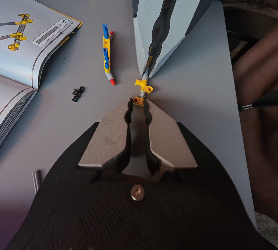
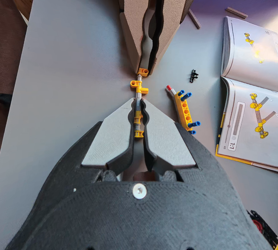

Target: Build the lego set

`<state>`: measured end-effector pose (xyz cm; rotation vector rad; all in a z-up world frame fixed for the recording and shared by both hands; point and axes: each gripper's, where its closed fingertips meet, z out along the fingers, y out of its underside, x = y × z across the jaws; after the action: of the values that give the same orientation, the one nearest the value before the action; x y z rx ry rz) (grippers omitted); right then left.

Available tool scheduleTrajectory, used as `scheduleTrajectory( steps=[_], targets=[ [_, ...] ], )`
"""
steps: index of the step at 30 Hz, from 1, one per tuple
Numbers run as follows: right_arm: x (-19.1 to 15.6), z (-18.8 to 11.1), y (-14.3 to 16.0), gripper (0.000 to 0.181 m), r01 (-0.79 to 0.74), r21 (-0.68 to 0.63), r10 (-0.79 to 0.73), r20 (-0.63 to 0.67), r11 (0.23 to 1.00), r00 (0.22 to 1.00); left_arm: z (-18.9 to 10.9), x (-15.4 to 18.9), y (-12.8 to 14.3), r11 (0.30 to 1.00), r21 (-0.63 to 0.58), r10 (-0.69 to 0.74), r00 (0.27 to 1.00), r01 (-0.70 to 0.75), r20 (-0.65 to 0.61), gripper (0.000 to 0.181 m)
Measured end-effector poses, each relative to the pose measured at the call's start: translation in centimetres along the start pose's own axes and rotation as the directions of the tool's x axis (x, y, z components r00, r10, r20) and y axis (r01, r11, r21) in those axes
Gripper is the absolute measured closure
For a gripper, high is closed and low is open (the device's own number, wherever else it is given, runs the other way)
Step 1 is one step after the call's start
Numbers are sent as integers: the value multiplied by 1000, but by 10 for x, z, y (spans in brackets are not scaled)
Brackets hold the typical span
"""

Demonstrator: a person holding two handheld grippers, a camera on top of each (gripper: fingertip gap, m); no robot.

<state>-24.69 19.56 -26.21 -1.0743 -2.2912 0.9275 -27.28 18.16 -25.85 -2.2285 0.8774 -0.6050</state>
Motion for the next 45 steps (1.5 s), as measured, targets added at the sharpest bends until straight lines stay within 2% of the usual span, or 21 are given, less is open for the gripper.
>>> scheduleTrajectory(
  steps=[8, 18, 40, 42, 45],
  targets=[
    [-1, 0, 0, 178, 1, 5, -1, 21, 1000, 1000, 0, 1, 0, 1000, 2, -12, 1000, 13, -23, 169],
    [-2, -1, 1, 178, 15, 2, -15, 35, 1000, 999, 2, 4, 0, 1000, 1, 16, 999, -16, 36, 170],
    [-1, -2, 1, 178, 43, 8, -43, 26, 999, 999, 4, 3, -4, 998, 18, -54, 998, 53, 43, 170],
    [-2, -2, 1, 178, 51, 10, -51, 21, 999, 998, 3, 5, -5, 998, 33, -48, 998, 47, 30, 162],
    [-2, -2, 1, 178, 46, 11, -46, 27, 999, 999, 2, 7, -1, 1000, 12, -22, 999, 22, 33, 162]
  ],
)
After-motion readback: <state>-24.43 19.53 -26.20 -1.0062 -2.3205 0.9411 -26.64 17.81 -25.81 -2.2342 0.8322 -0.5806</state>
